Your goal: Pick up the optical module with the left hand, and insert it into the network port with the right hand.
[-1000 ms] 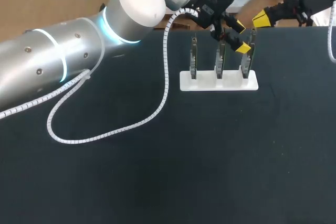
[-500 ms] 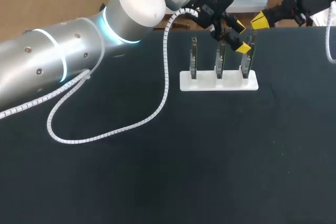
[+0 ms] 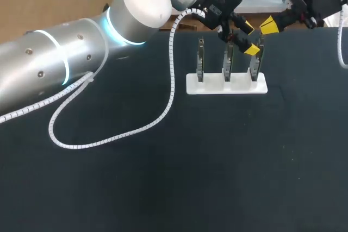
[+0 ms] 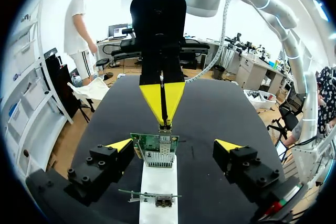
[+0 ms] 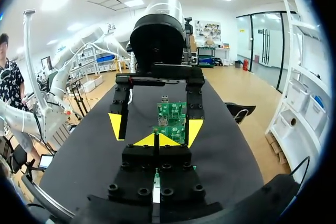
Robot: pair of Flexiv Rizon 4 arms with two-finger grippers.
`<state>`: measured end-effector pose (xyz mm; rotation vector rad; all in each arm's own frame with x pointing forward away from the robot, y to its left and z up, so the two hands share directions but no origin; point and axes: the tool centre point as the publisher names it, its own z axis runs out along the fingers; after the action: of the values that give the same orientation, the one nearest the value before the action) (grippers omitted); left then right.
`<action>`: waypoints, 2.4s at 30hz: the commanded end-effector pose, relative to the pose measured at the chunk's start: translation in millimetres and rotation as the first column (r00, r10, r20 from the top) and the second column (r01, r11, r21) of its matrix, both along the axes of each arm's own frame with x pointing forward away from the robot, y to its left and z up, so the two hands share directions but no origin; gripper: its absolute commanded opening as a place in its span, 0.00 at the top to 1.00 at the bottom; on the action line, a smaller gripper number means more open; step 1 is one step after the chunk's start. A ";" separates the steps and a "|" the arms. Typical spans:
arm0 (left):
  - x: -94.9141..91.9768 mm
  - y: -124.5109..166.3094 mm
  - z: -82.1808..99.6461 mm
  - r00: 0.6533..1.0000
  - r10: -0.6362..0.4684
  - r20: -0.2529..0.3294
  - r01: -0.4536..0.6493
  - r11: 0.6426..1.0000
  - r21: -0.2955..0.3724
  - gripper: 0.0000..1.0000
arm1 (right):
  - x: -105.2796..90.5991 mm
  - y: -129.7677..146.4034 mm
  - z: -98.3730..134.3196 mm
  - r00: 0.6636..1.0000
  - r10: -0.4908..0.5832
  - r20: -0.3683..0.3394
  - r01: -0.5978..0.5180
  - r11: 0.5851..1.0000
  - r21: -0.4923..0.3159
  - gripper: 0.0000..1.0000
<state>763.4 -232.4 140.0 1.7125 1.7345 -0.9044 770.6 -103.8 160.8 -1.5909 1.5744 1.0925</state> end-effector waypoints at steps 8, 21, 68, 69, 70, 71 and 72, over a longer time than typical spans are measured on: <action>1.3 -0.5 0.4 1.000 -0.002 -0.002 0.002 1.000 0.003 0.00 | -0.1 1.4 -6.2 1.000 0.006 -0.015 -0.006 1.000 0.000 1.00; 1.3 -0.5 0.4 1.000 -0.002 -0.002 0.002 1.000 0.003 0.00 | -0.1 1.2 -11.2 1.000 0.009 -0.027 -0.009 1.000 0.003 1.00; 1.3 -0.5 0.4 1.000 -0.002 -0.002 0.002 1.000 0.003 0.00 | -7.0 3.0 -30.2 0.998 -0.012 -0.061 0.013 1.000 0.013 1.00; 1.3 -0.5 0.4 1.000 -0.002 -0.002 0.002 1.000 0.003 0.00 | -7.2 2.2 -29.5 0.998 -0.016 -0.061 0.018 1.000 0.019 1.00; 1.3 -0.5 0.4 1.000 -0.002 -0.002 0.002 1.000 0.003 0.00 | -7.0 1.7 -28.7 0.998 -0.020 -0.061 0.022 0.999 0.024 1.00; 1.3 -0.5 0.4 1.000 -0.002 -0.002 0.002 1.000 0.003 0.00 | -6.5 1.4 -27.5 0.998 -0.025 -0.059 0.026 0.999 0.029 1.00; 1.3 -0.5 0.4 1.000 -0.002 -0.002 0.002 1.000 0.003 0.00 | -5.8 1.1 -25.4 0.998 -0.034 -0.055 0.037 0.998 0.043 1.00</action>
<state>763.4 -232.4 140.0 1.7125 1.7345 -0.9044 768.2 -101.3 142.6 -1.5319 1.6070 1.1553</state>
